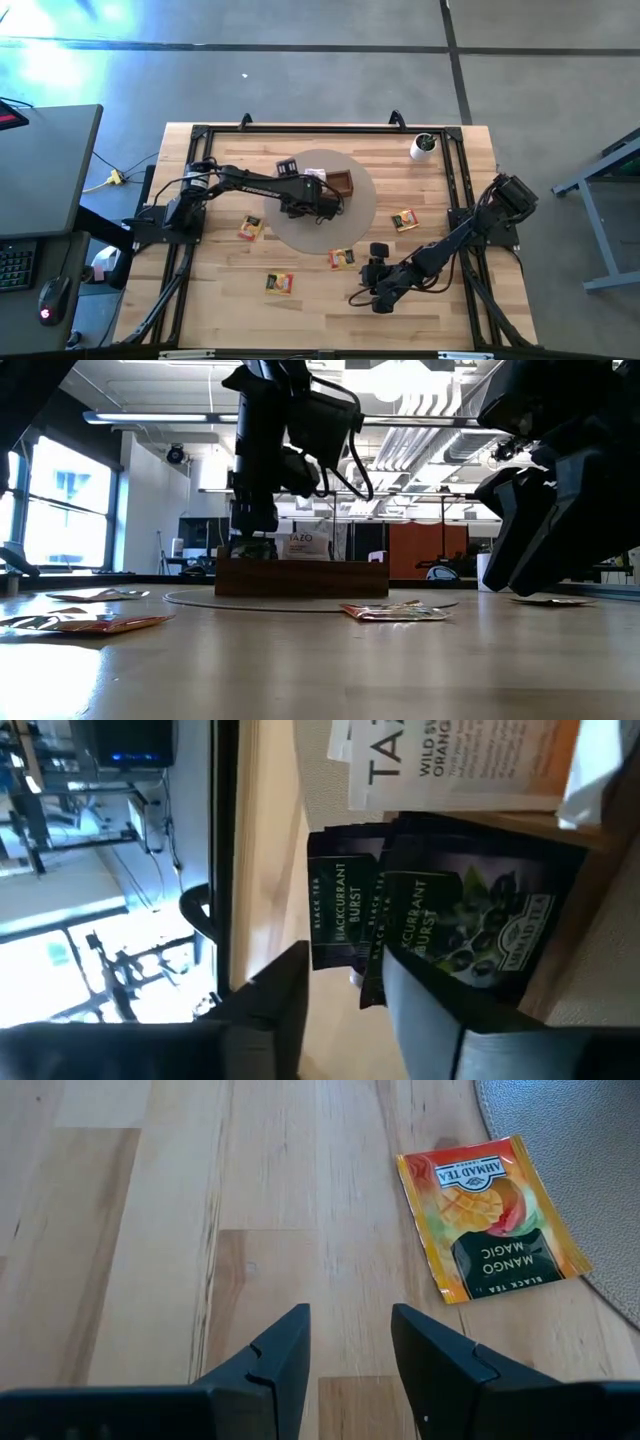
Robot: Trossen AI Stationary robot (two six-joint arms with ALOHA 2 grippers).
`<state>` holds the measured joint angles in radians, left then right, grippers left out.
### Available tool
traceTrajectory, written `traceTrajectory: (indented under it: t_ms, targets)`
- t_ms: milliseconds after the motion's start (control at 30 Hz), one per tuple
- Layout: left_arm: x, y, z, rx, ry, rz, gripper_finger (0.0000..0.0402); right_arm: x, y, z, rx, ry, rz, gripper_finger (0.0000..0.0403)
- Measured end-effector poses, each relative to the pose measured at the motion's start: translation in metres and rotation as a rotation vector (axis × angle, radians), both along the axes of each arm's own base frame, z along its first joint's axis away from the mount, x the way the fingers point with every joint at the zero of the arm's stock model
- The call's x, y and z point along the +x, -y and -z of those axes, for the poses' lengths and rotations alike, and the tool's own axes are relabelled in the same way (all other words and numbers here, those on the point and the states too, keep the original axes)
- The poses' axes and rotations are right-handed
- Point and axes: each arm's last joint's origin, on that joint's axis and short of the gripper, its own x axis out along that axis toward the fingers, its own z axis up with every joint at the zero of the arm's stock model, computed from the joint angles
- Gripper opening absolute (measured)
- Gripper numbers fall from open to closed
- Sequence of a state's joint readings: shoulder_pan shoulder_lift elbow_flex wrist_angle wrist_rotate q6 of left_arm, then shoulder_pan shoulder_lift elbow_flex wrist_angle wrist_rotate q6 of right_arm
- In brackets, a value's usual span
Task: Pick & Place Tea
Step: Put the yellow tea bag into the right section of the wooden organizer
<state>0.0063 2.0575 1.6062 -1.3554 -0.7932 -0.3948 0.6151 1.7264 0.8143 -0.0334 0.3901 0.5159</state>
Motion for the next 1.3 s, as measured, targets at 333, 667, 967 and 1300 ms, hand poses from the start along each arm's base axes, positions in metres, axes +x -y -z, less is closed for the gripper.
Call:
traceTrajectory:
  t_ms: [333, 667, 967, 1300]
  targets:
    - [0.003, 0.007, -0.028, -0.262, 0.125, -0.247, 0.0158, 0.0, 0.0, 0.0, -0.007, 0.005, 0.006, 0.0139]
    - [-0.024, 0.06, -0.11, -0.222, 0.421, -0.204, 0.0159, 0.003, 0.002, -0.003, -0.151, 0.075, -0.024, 0.0139]
    - [-0.078, 0.115, -0.14, -0.159, 0.669, -0.141, 0.0159, 0.005, 0.0, -0.019, -0.124, 0.01, -0.05, 0.0139]
    - [-0.11, 0.137, -0.097, -0.09, 0.763, -0.274, 0.0159, -0.04, 0.044, -0.085, -0.427, -0.284, 0.021, 0.0139]
